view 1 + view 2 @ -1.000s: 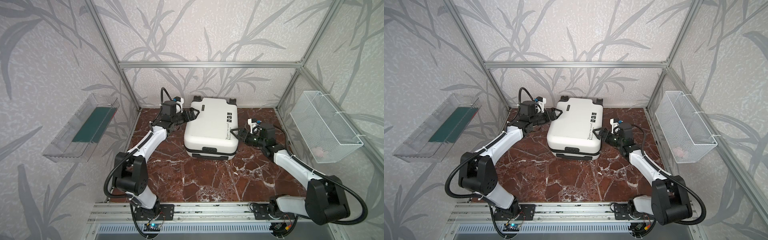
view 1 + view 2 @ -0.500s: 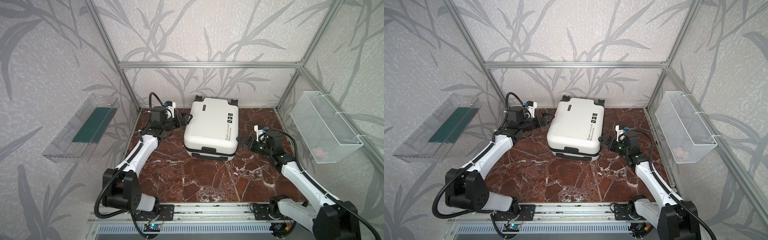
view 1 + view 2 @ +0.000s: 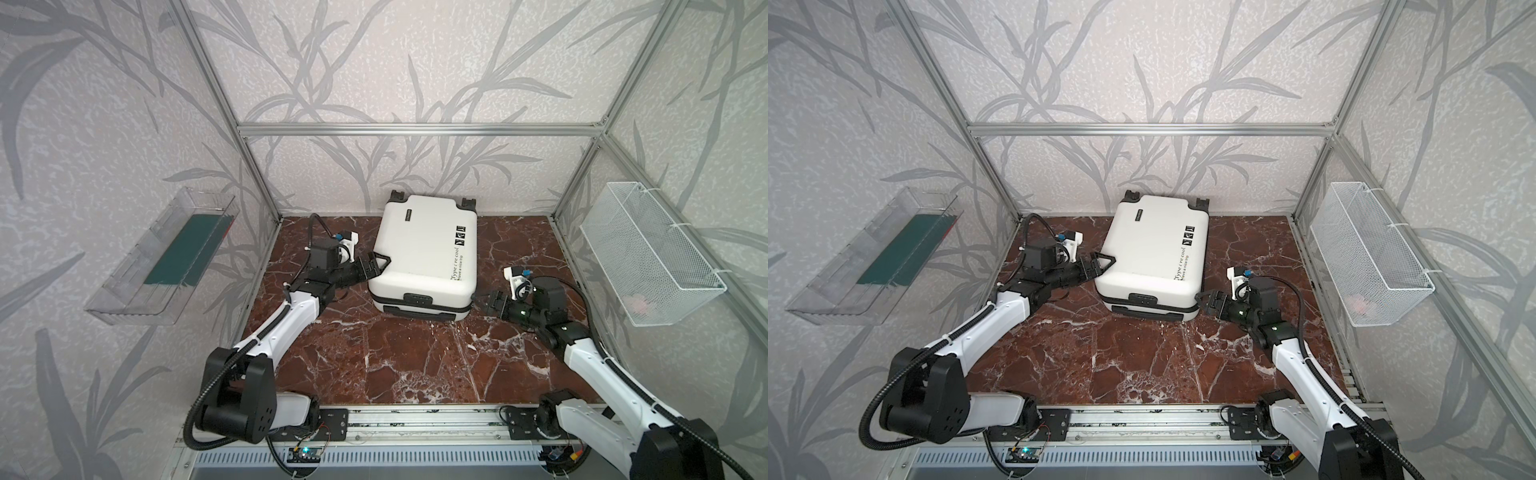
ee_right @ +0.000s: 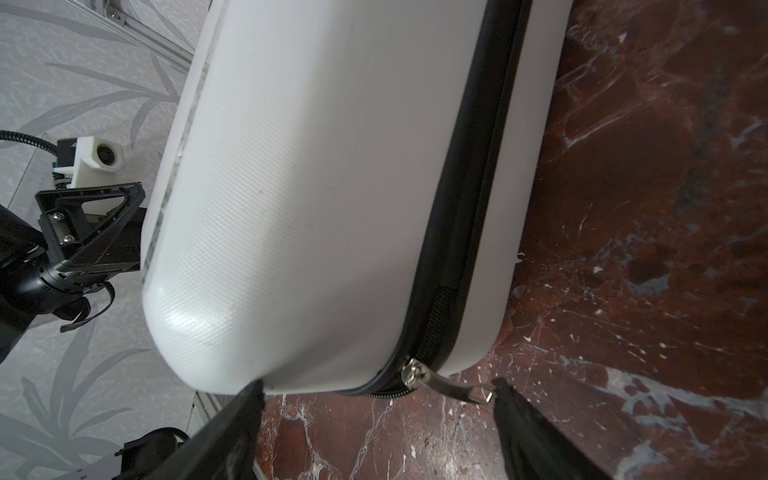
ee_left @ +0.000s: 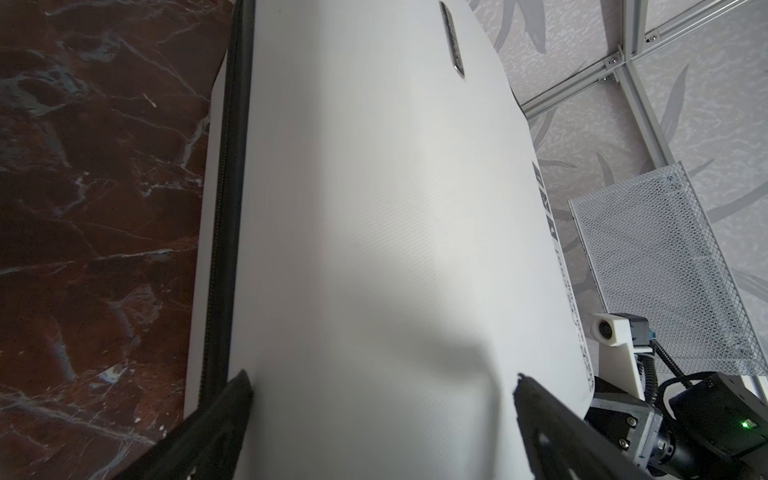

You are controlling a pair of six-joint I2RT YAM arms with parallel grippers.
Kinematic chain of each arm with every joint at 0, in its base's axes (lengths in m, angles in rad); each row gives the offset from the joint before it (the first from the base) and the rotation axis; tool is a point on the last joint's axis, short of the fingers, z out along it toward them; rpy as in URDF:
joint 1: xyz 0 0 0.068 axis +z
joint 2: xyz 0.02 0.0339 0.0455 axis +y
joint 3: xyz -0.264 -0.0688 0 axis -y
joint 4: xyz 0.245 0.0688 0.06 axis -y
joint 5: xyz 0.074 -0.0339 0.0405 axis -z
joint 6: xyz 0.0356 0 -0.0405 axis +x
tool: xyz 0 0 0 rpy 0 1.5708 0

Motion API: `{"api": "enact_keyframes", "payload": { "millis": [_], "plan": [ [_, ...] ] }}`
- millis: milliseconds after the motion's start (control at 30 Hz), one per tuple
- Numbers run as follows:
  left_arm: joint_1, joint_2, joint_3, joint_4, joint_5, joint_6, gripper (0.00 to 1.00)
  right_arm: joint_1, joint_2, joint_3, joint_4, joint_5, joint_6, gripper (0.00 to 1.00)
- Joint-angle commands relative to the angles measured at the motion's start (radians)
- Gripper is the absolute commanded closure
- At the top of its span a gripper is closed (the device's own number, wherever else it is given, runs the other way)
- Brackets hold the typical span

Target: Pack the luggage

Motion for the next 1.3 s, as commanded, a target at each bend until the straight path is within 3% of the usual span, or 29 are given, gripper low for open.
{"api": "enact_keyframes", "payload": {
  "millis": [0, 133, 300, 533, 700, 967, 1100, 1267],
  "plan": [
    [-0.052, -0.041, -0.016, 0.067, 0.030, -0.033, 0.01, 0.004, 0.012, 0.024, 0.082, -0.059, 0.024, 0.14],
    [-0.101, -0.036, -0.016, 0.082, 0.020, -0.041, 0.01, 0.008, 0.060, 0.048, 0.140, -0.097, 0.079, 0.16],
    [-0.107, -0.037, 0.000, 0.049, -0.017, -0.015, 0.01, 0.015, 0.114, 0.099, 0.127, -0.146, 0.055, 0.20],
    [-0.093, -0.091, 0.013, -0.044, -0.108, 0.034, 0.01, -0.002, 0.042, 0.093, 0.008, -0.055, -0.036, 0.20],
    [-0.063, -0.167, -0.011, -0.087, -0.190, 0.055, 0.01, -0.097, -0.026, 0.064, -0.042, -0.018, -0.069, 0.21],
    [-0.028, -0.263, -0.071, -0.119, -0.233, 0.074, 0.01, -0.163, 0.092, 0.054, 0.150, -0.128, -0.027, 0.21],
    [0.001, -0.247, -0.058, -0.127, -0.208, 0.072, 0.01, -0.160, 0.192, 0.099, 0.223, -0.228, -0.004, 0.18],
    [0.030, -0.196, -0.027, -0.093, -0.168, 0.055, 0.01, -0.120, 0.246, 0.099, 0.312, -0.248, 0.055, 0.18]
  ]
}}
